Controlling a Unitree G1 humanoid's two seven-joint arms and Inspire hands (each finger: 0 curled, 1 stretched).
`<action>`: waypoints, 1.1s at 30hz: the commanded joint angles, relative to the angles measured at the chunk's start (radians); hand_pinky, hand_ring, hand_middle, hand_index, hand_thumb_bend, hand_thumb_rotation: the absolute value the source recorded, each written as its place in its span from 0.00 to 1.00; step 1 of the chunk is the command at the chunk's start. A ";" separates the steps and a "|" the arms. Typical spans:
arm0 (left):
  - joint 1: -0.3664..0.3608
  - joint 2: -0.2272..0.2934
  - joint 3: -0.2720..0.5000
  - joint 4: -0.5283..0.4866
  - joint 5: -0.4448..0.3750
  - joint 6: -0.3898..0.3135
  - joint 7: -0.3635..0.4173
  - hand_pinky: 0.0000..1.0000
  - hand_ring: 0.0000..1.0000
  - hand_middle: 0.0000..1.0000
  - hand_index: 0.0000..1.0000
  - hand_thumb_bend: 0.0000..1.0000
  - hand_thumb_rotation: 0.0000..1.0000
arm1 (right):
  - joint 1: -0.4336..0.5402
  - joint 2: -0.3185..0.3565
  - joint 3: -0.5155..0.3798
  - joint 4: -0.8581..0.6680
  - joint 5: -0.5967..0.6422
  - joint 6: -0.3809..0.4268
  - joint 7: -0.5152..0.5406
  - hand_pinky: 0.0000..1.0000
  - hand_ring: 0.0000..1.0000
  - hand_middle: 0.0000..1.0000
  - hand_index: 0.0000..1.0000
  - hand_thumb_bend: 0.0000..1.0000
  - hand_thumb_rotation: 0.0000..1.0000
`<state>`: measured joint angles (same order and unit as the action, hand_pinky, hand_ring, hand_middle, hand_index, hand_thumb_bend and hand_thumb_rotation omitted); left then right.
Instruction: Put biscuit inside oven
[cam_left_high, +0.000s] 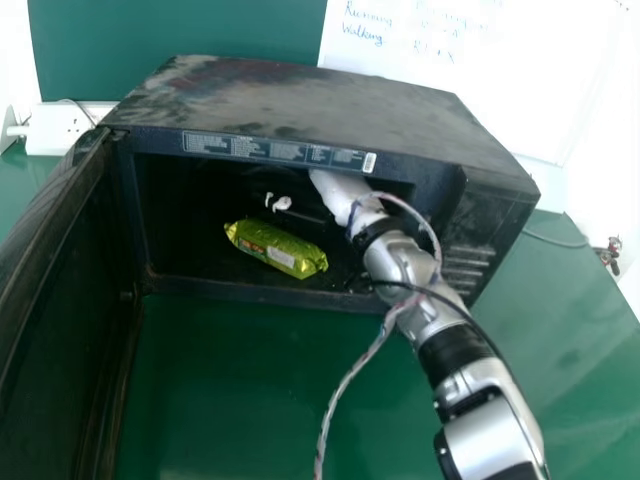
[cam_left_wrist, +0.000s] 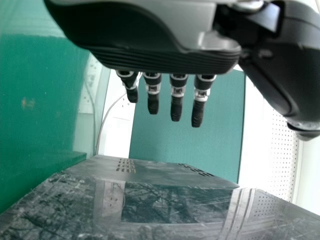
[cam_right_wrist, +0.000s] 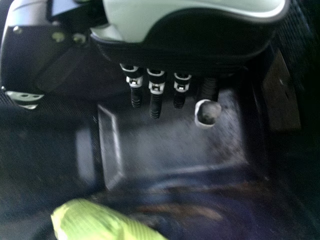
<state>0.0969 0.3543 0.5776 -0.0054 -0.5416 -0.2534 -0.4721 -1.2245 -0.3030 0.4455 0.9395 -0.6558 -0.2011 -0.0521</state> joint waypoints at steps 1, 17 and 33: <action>0.005 0.003 0.002 0.001 0.000 -0.006 -0.004 0.96 0.89 0.91 0.92 0.89 1.00 | 0.050 -0.032 -0.016 -0.069 0.009 -0.006 0.012 0.00 1.00 0.93 1.00 0.90 0.86; 0.006 0.006 0.001 -0.005 -0.002 0.005 0.003 0.94 0.90 0.90 0.91 0.89 1.00 | 0.402 -0.166 -0.126 -0.561 0.042 0.012 0.108 0.00 1.00 0.91 0.98 0.89 0.84; -0.001 0.011 0.001 0.003 -0.005 0.008 -0.008 1.00 0.91 0.93 0.94 0.87 1.00 | 0.812 -0.308 -0.340 -1.103 0.183 0.024 0.319 0.00 1.00 0.91 0.99 0.88 0.85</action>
<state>0.0913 0.3620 0.5759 -0.0047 -0.5447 -0.2420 -0.4773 -0.4417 -0.5929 0.1256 -0.1295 -0.4972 -0.1720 0.2462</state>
